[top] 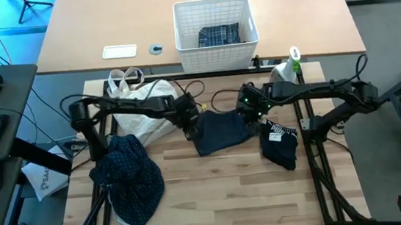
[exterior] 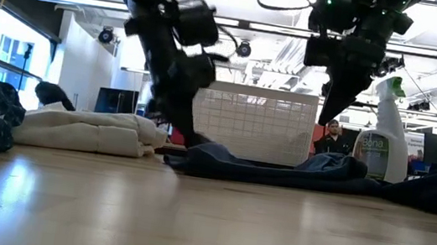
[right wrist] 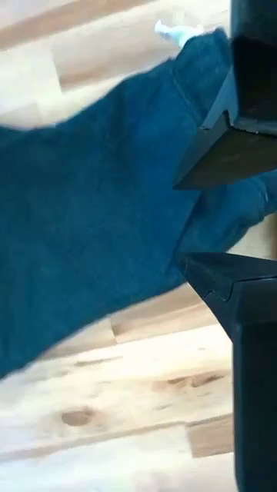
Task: Fold Laundry from Bin
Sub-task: Fold the black short
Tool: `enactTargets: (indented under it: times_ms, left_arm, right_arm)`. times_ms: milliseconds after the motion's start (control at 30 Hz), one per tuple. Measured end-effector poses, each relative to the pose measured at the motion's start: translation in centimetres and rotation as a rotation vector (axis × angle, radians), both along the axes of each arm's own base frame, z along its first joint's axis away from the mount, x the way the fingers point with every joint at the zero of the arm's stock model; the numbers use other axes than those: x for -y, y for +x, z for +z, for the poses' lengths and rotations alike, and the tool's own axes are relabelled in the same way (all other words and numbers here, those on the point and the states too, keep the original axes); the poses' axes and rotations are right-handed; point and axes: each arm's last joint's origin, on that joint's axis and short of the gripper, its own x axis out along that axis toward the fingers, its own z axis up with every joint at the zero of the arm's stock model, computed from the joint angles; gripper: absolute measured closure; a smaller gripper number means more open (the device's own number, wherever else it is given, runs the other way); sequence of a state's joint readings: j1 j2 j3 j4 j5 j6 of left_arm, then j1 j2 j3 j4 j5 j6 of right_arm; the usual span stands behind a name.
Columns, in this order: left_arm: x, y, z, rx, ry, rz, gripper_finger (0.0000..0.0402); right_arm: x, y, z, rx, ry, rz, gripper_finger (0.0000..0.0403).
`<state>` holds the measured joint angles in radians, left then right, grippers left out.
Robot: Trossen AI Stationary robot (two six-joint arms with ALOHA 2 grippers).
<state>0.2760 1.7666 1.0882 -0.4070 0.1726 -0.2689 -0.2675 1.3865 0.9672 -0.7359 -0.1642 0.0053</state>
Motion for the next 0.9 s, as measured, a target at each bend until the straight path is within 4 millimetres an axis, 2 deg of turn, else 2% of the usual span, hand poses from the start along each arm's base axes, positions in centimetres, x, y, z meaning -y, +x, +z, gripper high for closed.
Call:
enactTargets:
  times_ms: [100,200,300,433,667,800,900]
  left_arm:
    - [-0.6,-1.3,2.1,0.003,0.07,0.001,0.04]
    - [-1.6,-2.3,3.1,0.019,0.084,-0.077,0.0401]
    - [-2.9,-3.0,2.7,0.011,0.063,-0.165,0.0401]
    - [-4.3,-3.6,1.6,-0.031,0.039,-0.193,0.0393]
    - [-5.2,-5.8,1.0,-0.164,-0.111,-0.136,0.0328]
    - [-5.6,-5.4,2.1,-0.158,-0.155,-0.023,0.0304]
    - [-4.6,-4.1,3.1,-0.083,-0.183,-0.067,0.0302]
  right_arm:
    - [-0.5,0.0,-0.1,-0.019,-0.02,0.058,0.027]
    - [-0.7,0.0,-0.2,-0.036,-0.079,0.076,0.027]
    - [-0.5,0.2,-0.6,-0.056,-0.092,0.088,0.027]
    - [0.1,0.8,-2.2,-0.117,-0.057,0.082,0.027]
    - [0.6,2.0,-5.8,-0.234,0.039,0.056,0.027]
    - [0.5,2.3,-7.0,-0.264,0.119,0.06,0.027]
    - [0.4,1.9,-5.8,-0.232,0.141,0.0,0.0278]
